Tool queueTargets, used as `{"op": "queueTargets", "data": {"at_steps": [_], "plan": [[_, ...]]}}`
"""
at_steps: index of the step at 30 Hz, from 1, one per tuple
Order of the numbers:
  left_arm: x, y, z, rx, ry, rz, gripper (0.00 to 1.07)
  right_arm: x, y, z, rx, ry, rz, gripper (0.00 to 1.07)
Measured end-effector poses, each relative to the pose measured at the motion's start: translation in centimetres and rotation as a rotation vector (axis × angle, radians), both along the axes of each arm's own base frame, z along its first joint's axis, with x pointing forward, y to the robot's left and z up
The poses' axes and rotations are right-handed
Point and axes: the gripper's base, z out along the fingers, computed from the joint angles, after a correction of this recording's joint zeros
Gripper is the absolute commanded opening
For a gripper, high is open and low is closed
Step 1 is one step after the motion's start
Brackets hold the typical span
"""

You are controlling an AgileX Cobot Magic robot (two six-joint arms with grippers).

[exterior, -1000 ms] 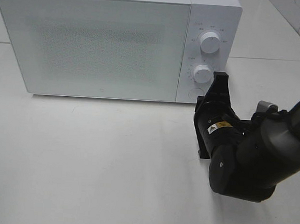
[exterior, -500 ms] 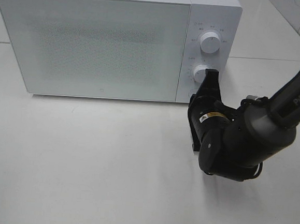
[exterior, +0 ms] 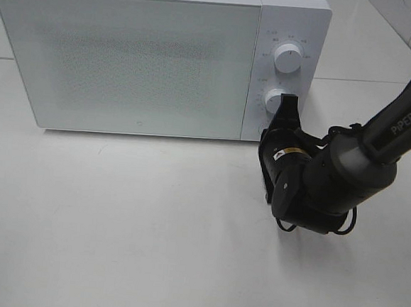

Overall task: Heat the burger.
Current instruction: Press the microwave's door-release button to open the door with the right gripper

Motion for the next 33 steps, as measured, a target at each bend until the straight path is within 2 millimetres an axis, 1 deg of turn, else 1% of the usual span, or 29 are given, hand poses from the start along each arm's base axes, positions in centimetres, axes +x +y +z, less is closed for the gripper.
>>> {"op": "queueTargets", "data": {"at_steps": [4, 8, 17, 24, 28, 33], "plan": [[0.0, 0.0, 0.0, 0.000, 0.000, 0.000, 1.00, 0.3, 0.2, 0.0, 0.005, 0.005, 0.003, 0.00], [0.0, 0.0, 0.0, 0.000, 0.000, 0.000, 1.00, 1.1, 0.8, -0.1, 0.015, -0.008, 0.003, 0.00], [0.0, 0.0, 0.0, 0.000, 0.000, 0.000, 1.00, 1.5, 0.4, -0.2, 0.020, -0.006, -0.013, 0.00], [0.0, 0.0, 0.0, 0.000, 0.000, 0.000, 1.00, 2.1, 0.6, -0.1, 0.024, 0.016, -0.012, 0.00], [0.0, 0.0, 0.0, 0.000, 0.000, 0.000, 1.00, 2.9, 0.9, -0.2, 0.044, 0.023, -0.054, 0.00], [0.0, 0.0, 0.0, 0.000, 0.000, 0.000, 1.00, 3.2, 1.3, -0.5, 0.048, 0.030, -0.093, 0.00]]}}
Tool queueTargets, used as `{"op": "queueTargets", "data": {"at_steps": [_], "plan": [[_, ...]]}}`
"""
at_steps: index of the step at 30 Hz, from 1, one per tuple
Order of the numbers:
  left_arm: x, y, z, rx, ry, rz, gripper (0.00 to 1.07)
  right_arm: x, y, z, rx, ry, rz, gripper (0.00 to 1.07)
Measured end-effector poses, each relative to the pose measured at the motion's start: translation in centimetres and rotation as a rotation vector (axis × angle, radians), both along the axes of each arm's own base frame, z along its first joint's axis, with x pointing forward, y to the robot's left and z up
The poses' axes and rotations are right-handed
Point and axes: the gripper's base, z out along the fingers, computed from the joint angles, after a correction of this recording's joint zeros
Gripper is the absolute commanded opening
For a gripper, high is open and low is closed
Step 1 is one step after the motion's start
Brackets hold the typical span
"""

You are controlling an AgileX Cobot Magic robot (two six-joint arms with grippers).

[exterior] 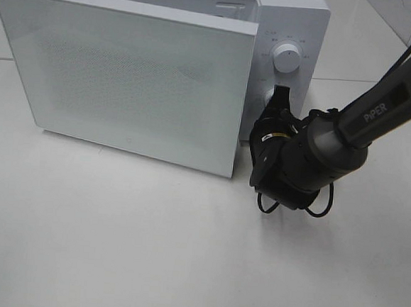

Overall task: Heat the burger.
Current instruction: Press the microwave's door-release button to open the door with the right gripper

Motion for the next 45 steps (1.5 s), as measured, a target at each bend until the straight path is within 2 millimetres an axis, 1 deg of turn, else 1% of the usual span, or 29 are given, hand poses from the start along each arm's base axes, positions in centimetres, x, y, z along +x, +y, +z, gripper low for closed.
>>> {"op": "queueTargets", "data": {"at_steps": [11, 17, 22, 30, 32, 35, 37, 39, 40, 41, 43, 45], "plan": [[0.0, 0.0, 0.0, 0.001, 0.000, 0.001, 1.00, 0.0, 0.1, 0.0, -0.004, 0.003, 0.000, 0.00], [0.0, 0.0, 0.0, 0.001, 0.000, 0.001, 1.00, -0.1, 0.1, 0.4, -0.001, 0.005, 0.010, 0.00], [0.0, 0.0, 0.0, 0.001, 0.000, 0.001, 1.00, -0.6, -0.4, 0.5, -0.037, 0.007, 0.075, 0.00], [0.0, 0.0, 0.0, 0.001, 0.000, 0.001, 1.00, -1.2, -0.6, 0.8, -0.059, 0.002, 0.120, 0.00], [0.0, 0.0, 0.0, 0.001, 0.000, 0.001, 1.00, -1.7, -0.8, 1.4, -0.061, 0.009, 0.140, 0.00], [0.0, 0.0, 0.0, 0.001, 0.000, 0.001, 1.00, -1.9, -0.8, 1.5, -0.063, 0.013, 0.146, 0.00], [0.0, 0.0, 0.0, 0.001, 0.000, 0.001, 1.00, -2.6, -0.9, 2.3, -0.095, 0.006, 0.195, 0.00], [0.0, 0.0, 0.0, 0.001, 0.000, 0.001, 1.00, -2.8, -1.0, 2.6, -0.099, 0.005, 0.202, 0.00], [0.0, 0.0, 0.0, 0.001, 0.000, 0.001, 1.00, -3.3, -1.2, 3.1, -0.122, 0.011, 0.228, 0.00], [0.0, 0.0, 0.0, 0.001, 0.000, 0.001, 1.00, -3.3, -1.2, 3.1, -0.122, 0.011, 0.228, 0.00], [0.0, 0.0, 0.0, 0.001, 0.000, 0.001, 1.00, -4.3, -1.6, 3.6, -0.148, 0.039, 0.264, 0.00], [0.0, 0.0, 0.0, 0.001, 0.000, 0.001, 1.00, -4.7, -1.7, 3.8, -0.158, 0.053, 0.278, 0.00]]}}
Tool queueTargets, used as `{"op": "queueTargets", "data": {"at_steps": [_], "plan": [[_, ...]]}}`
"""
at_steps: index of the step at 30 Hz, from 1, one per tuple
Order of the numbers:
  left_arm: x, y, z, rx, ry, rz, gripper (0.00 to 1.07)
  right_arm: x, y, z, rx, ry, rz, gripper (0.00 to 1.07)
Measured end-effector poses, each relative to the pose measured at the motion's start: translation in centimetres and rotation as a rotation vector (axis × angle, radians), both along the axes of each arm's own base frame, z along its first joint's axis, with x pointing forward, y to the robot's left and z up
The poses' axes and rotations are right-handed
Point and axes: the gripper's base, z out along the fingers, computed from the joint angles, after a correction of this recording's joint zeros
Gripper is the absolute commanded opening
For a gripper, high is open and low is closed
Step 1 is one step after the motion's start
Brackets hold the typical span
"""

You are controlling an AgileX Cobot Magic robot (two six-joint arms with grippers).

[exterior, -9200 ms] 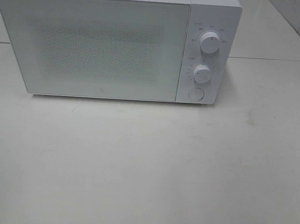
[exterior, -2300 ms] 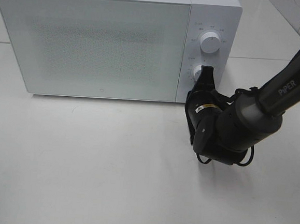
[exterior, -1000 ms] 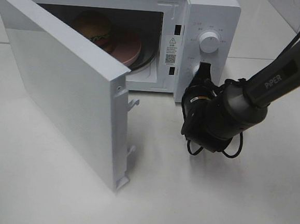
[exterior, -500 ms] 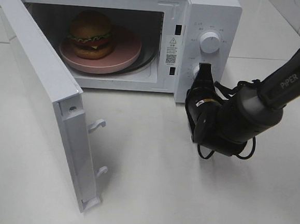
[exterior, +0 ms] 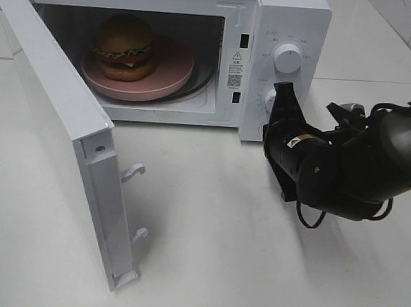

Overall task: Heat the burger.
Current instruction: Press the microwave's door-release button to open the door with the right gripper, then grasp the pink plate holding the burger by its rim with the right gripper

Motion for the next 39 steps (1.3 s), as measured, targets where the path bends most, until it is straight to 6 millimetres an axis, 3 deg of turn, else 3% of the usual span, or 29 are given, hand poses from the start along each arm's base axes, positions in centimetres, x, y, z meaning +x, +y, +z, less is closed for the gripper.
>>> {"op": "queueTargets", "data": {"at_steps": [7, 11, 25, 37, 39], "plan": [[0.0, 0.0, 0.0, 0.000, 0.000, 0.000, 1.00, -2.3, -0.4, 1.7, -0.115, 0.070, 0.179, 0.00], [0.0, 0.0, 0.0, 0.000, 0.000, 0.000, 1.00, -3.4, 0.1, 3.0, -0.217, 0.110, 0.367, 0.00], [0.0, 0.0, 0.0, 0.000, 0.000, 0.000, 1.00, -6.5, 0.7, 4.5, -0.529, 0.243, 0.865, 0.00], [0.0, 0.0, 0.0, 0.000, 0.000, 0.000, 1.00, -9.7, -0.3, 6.6, -0.802, 0.304, 1.284, 0.01], [0.0, 0.0, 0.0, 0.000, 0.000, 0.000, 1.00, -10.6, -0.7, 7.2, -0.910, 0.278, 1.439, 0.01]]}}
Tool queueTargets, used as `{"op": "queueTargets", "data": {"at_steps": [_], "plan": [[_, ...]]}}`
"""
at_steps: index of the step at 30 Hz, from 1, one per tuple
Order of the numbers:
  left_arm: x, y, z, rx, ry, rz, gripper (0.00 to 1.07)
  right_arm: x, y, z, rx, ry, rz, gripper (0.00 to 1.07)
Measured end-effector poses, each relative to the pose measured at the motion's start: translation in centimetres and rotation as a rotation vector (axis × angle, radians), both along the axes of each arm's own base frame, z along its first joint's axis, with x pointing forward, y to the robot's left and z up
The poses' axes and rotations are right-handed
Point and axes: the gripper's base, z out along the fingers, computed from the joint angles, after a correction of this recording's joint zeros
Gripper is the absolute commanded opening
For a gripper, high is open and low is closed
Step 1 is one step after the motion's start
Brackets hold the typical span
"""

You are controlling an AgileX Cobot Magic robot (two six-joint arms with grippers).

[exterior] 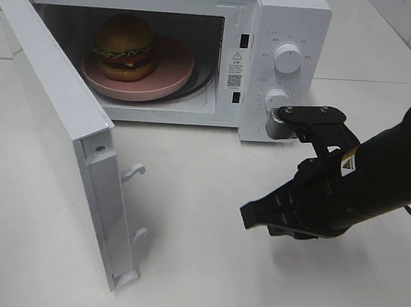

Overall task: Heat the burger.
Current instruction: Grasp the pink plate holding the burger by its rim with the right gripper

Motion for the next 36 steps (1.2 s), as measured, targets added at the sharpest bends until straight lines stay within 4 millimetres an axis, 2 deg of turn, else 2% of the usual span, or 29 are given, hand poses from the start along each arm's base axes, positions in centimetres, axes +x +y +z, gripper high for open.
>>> {"op": "queueTargets", "data": {"at_steps": [3, 5, 6, 8, 9, 11, 14, 16, 17, 19, 22, 24, 27, 29, 32, 34, 35, 36], "plan": [[0.0, 0.0, 0.0, 0.000, 0.000, 0.000, 1.00, -0.2, -0.1, 0.1, -0.018, -0.001, 0.047, 0.01], [0.0, 0.0, 0.0, 0.000, 0.000, 0.000, 1.00, -0.7, -0.2, 1.0, -0.062, -0.007, 0.187, 0.02], [0.0, 0.0, 0.0, 0.000, 0.000, 0.000, 1.00, -0.7, -0.2, 1.0, -0.062, -0.007, 0.187, 0.02], [0.0, 0.0, 0.0, 0.000, 0.000, 0.000, 1.00, -0.7, -0.2, 1.9, -0.120, -0.028, 0.358, 0.02], [0.0, 0.0, 0.0, 0.000, 0.000, 0.000, 1.00, -0.7, -0.2, 1.9, -0.120, -0.028, 0.358, 0.02], [0.0, 0.0, 0.0, 0.000, 0.000, 0.000, 1.00, -0.7, -0.2, 2.8, -0.208, -0.041, 0.585, 0.02], [0.0, 0.0, 0.0, 0.000, 0.000, 0.000, 1.00, -0.7, -0.3, 3.0, -0.232, -0.051, 0.650, 0.03], [0.0, 0.0, 0.0, 0.000, 0.000, 0.000, 1.00, -0.3, -0.3, 3.9, -0.312, -0.124, 0.894, 0.03], [0.0, 0.0, 0.0, 0.000, 0.000, 0.000, 1.00, -0.3, -0.3, 3.9, -0.312, -0.124, 0.894, 0.03], [0.0, 0.0, 0.0, 0.000, 0.000, 0.000, 1.00, 0.1, -0.1, 4.6, -0.362, -0.206, 1.080, 0.05], [0.0, 0.0, 0.0, 0.000, 0.000, 0.000, 1.00, 0.3, 0.0, 4.9, -0.381, -0.239, 1.148, 0.05], [0.0, 0.0, 0.0, 0.000, 0.000, 0.000, 1.00, 1.0, 0.2, 5.9, -0.465, -0.358, 1.382, 0.06], [0.0, 0.0, 0.0, 0.000, 0.000, 0.000, 1.00, 1.2, 0.2, 6.1, -0.485, -0.383, 1.426, 0.07], [0.0, 0.0, 0.0, 0.000, 0.000, 0.000, 1.00, 2.1, 0.3, 7.0, -0.585, -0.481, 1.534, 0.12], [0.0, 0.0, 0.0, 0.000, 0.000, 0.000, 1.00, 2.3, 0.3, 7.2, -0.614, -0.502, 1.555, 0.14], [0.0, 0.0, 0.0, 0.000, 0.000, 0.000, 1.00, 3.2, 0.4, 7.8, -0.705, -0.598, 1.577, 0.26], [0.0, 0.0, 0.0, 0.000, 0.000, 0.000, 1.00, 3.2, 0.4, 7.8, -0.705, -0.598, 1.577, 0.26], [0.0, 0.0, 0.0, 0.000, 0.000, 0.000, 1.00, 3.3, 0.5, 7.9, -0.715, -0.616, 1.574, 0.41]]}}
